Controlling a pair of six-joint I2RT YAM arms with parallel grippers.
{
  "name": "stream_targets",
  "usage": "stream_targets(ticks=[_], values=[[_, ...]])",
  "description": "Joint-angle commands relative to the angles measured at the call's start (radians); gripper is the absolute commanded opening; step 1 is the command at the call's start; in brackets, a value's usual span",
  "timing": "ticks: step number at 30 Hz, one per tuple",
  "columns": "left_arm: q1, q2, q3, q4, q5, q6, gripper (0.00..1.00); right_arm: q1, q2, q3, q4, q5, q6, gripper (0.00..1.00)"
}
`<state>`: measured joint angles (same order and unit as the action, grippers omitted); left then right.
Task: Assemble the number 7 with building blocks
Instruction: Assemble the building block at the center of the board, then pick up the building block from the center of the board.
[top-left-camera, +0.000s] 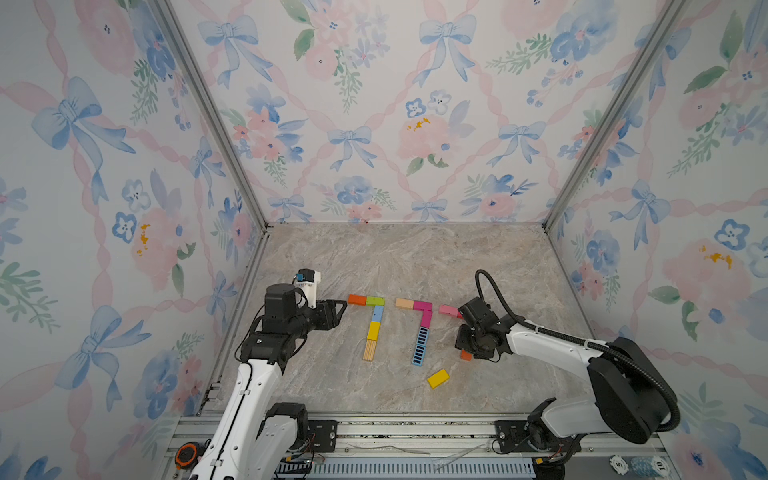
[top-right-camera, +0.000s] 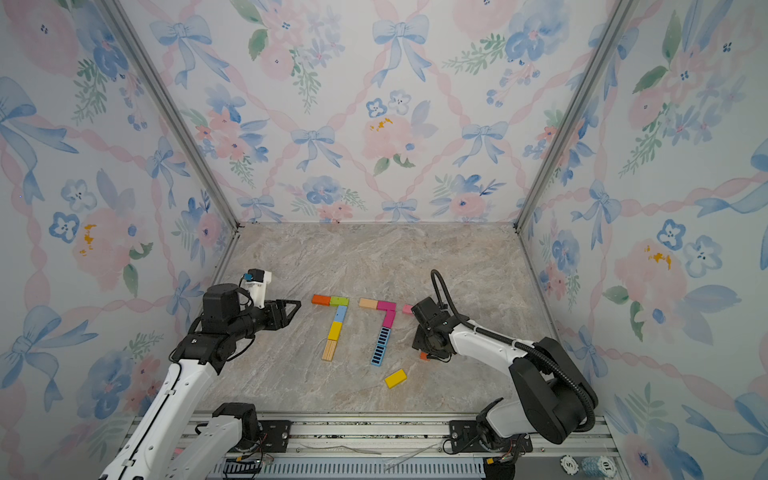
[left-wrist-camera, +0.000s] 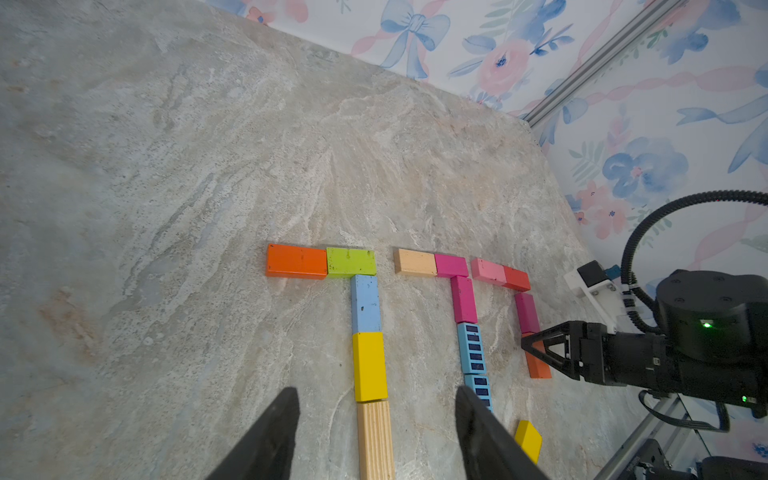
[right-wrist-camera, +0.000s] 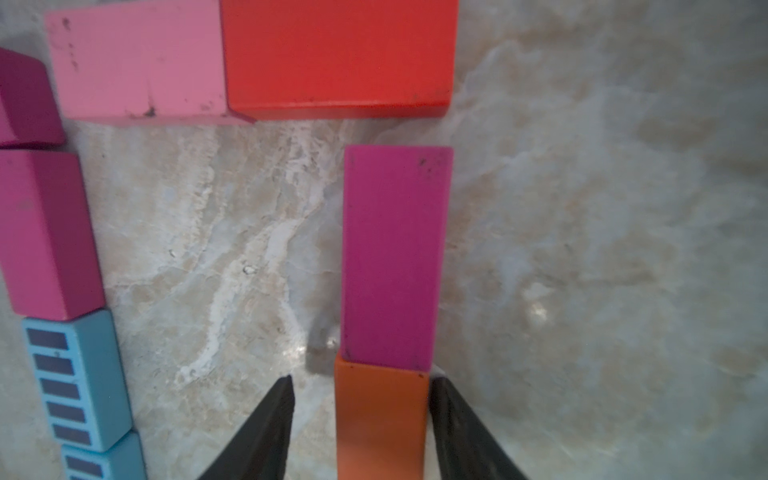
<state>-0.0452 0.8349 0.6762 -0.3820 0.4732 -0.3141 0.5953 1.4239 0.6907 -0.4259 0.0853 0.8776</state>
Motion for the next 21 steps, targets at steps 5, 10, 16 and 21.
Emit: stream_targets(ticks=[5, 10, 16, 21], values=[[-0.077, 0.034, 0.001, 0.014, 0.055, 0.047, 0.63, -0.035, -0.13, -0.021, -0.115, 0.014, -0.027, 0.71], [-0.306, 0.064, 0.052, -0.042, -0.068, 0.07, 0.63, -0.146, -0.326, -0.027, -0.162, -0.05, -0.105, 0.92], [-0.699, 0.228, 0.186, -0.109, -0.312, 0.06, 0.64, -0.443, -0.54, -0.02, -0.223, -0.28, -0.232, 0.97], [-0.965, 0.515, 0.313, -0.159, -0.44, 0.075, 0.66, -0.635, -0.55, 0.028, -0.263, -0.469, -0.347, 0.97]])
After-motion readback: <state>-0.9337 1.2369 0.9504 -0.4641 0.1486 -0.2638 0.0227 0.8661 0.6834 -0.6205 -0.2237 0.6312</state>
